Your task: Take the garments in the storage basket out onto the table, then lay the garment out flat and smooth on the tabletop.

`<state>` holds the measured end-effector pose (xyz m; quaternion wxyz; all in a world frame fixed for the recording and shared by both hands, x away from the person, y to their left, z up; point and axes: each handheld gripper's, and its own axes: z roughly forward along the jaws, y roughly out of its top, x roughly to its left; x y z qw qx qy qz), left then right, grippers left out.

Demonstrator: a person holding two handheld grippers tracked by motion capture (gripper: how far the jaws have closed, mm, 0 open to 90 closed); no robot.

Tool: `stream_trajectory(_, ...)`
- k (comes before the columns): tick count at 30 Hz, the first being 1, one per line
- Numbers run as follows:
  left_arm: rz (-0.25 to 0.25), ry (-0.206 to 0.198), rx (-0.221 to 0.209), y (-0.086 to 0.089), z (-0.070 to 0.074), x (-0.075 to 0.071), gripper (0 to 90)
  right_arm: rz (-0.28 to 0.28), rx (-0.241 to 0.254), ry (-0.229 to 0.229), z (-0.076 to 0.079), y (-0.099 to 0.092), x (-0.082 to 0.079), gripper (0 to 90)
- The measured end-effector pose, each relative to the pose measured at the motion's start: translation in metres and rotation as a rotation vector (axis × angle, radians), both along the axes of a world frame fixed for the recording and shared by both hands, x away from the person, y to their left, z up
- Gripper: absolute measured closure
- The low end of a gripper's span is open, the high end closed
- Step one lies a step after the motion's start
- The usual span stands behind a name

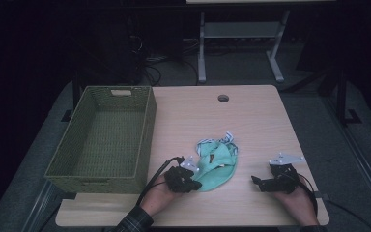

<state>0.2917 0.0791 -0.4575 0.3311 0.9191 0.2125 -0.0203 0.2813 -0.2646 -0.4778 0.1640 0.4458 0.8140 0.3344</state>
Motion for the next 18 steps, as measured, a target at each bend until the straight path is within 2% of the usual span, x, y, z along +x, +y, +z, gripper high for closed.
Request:
stream_trajectory(3, -0.007, -0.007, 0.013, 0.000, 0.001, 0.000, 89.5, -0.001, 0.019, -0.002, 0.007, 0.000, 0.000, 13.7)
stream_trajectory(5, -0.010, -0.010, 0.017, -0.001, 0.001, 0.000, 89.4, 0.014, 0.030, -0.024, 0.015, 0.001, 0.001, 13.4)
stream_trajectory(7, 0.003, 0.002, 0.000, 0.000, 0.000, 0.000, 89.4, 0.022, 0.050, -0.028, 0.020, 0.003, 0.002, 13.5)
stream_trajectory(9, -0.001, 0.007, -0.002, 0.001, 0.000, 0.001, 89.5, 0.030, 0.082, -0.017, 0.024, 0.004, 0.005, 13.5)
stream_trajectory(14, -0.006, 0.011, 0.005, 0.000, 0.000, 0.002, 89.5, 0.060, 0.100, -0.013, 0.037, 0.008, 0.014, 14.8)
stream_trajectory(18, -0.005, 0.009, 0.005, 0.000, 0.000, 0.001, 89.5, 0.080, 0.123, -0.014, 0.048, 0.009, 0.022, 22.5)
